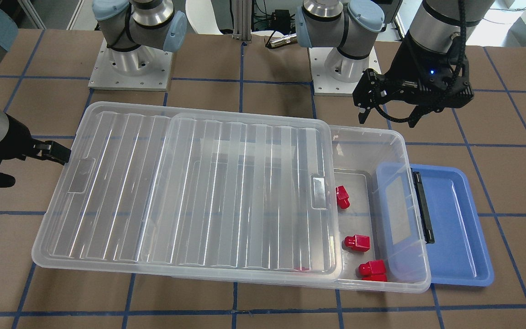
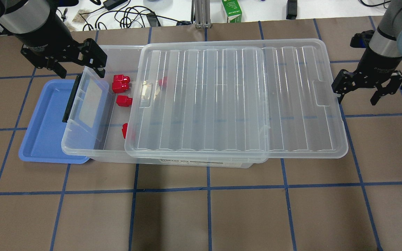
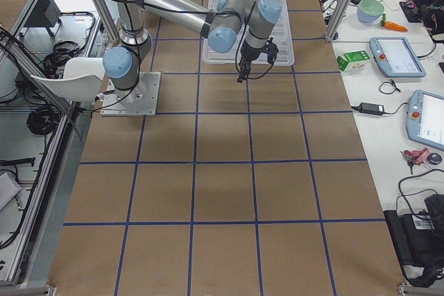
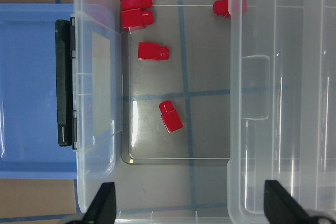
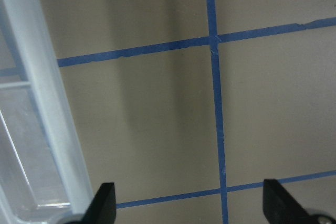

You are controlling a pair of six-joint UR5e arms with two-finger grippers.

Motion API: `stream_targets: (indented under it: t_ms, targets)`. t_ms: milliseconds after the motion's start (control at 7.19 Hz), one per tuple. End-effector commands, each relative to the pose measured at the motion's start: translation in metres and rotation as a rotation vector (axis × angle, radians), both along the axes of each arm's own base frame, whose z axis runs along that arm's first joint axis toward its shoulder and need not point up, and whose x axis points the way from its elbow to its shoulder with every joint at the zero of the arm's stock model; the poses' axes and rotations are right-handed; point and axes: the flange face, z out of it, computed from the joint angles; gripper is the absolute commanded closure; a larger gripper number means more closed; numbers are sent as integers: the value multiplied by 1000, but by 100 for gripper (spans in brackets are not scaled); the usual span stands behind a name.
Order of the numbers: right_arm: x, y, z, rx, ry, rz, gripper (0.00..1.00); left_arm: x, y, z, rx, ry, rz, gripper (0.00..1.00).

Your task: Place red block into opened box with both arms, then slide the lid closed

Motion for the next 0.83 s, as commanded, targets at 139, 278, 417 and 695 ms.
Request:
stream_targets:
  t_ms: [139, 278, 417, 695]
  targets:
    - [35, -4, -5, 7, 1, 44, 0, 0, 0, 0, -1, 1, 0, 0]
    - [49, -3, -5, 7, 10, 32, 0, -1, 0, 0, -1, 2, 0, 0]
    - [60, -3, -5, 5, 13, 35, 0, 0, 0, 0, -2, 1, 0, 0]
    - [95, -1, -5, 2, 30, 28, 0, 0, 1, 1, -2, -1, -1, 0]
